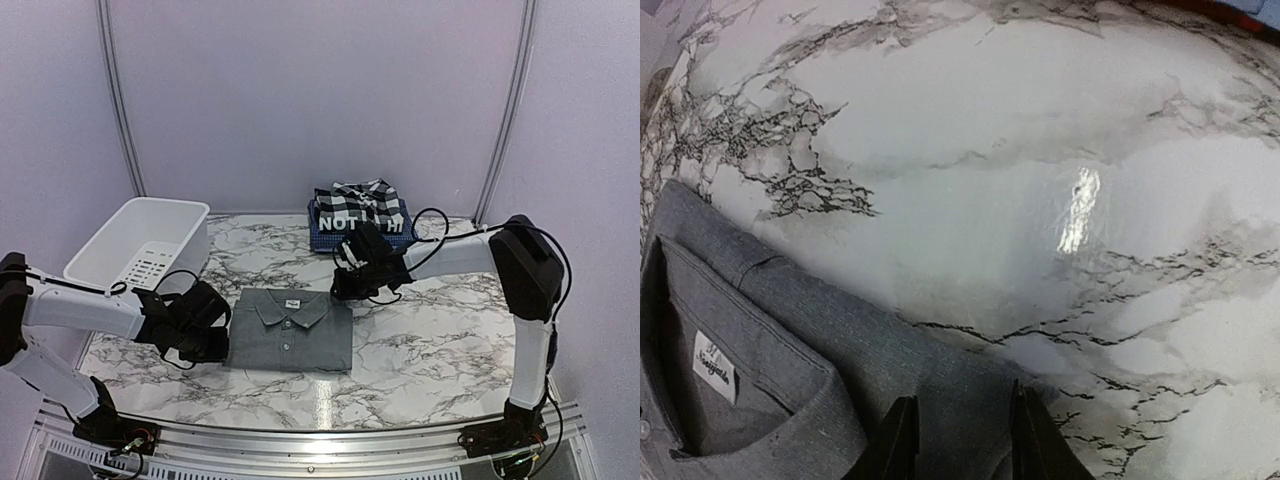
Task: Fold and stack the long sleeve shirts
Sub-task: Smooth out the square-folded shirt at the center of the board, then move the square-folded shirt to the center of the board.
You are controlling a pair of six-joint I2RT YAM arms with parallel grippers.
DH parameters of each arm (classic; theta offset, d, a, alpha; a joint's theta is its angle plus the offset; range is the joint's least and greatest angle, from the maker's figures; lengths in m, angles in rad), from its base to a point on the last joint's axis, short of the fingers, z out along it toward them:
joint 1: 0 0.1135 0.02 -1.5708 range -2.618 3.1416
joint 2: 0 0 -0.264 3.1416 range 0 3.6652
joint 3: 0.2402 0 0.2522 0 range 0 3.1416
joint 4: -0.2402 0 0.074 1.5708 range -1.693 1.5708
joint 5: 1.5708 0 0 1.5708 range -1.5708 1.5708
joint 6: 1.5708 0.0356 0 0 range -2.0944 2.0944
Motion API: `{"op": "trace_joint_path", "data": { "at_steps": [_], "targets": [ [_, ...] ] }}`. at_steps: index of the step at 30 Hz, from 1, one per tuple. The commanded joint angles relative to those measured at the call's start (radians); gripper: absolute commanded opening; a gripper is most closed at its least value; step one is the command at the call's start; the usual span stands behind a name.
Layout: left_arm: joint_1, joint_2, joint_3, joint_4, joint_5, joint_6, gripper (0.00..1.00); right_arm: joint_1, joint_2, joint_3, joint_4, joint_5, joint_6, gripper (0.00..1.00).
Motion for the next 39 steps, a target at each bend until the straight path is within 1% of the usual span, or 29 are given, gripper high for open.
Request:
{"op": "trace_joint_path", "data": {
  "at_steps": [1, 4, 7, 13, 17, 23, 26, 29, 39],
  "targets": [
    [0.008, -0.048, 0.020, -0.046, -0.011, -0.008, 0.21, -0.059, -0.089, 0.064, -0.022, 0.026, -0.036, 0.31],
    [0.015, -0.064, 0.045, -0.075, -0.028, 0.003, 0.22, -0.130, -0.106, 0.058, -0.007, 0.013, -0.048, 0.35],
    [0.037, -0.068, 0.052, -0.083, -0.016, 0.010, 0.29, -0.204, -0.117, 0.020, 0.038, -0.010, -0.054, 0.40],
    [0.047, -0.071, 0.054, -0.078, 0.069, 0.008, 0.34, -0.349, -0.132, -0.070, 0.143, -0.087, -0.036, 0.40],
    [0.047, -0.100, 0.027, -0.070, 0.109, -0.012, 0.34, -0.435, -0.128, -0.119, 0.222, -0.142, -0.011, 0.36],
    [0.047, -0.167, -0.018, -0.071, 0.130, -0.039, 0.35, -0.534, -0.065, -0.129, 0.289, -0.218, 0.034, 0.29],
    [0.045, -0.200, -0.039, -0.071, 0.137, -0.050, 0.35, -0.575, -0.021, -0.130, 0.330, -0.266, 0.074, 0.28],
    [0.045, -0.229, -0.054, -0.072, 0.140, -0.059, 0.36, -0.598, 0.021, -0.114, 0.352, -0.315, 0.112, 0.24],
    [0.045, -0.254, -0.069, -0.074, 0.140, -0.072, 0.36, -0.602, 0.151, 0.001, 0.355, -0.347, 0.176, 0.21]
  ]
}}
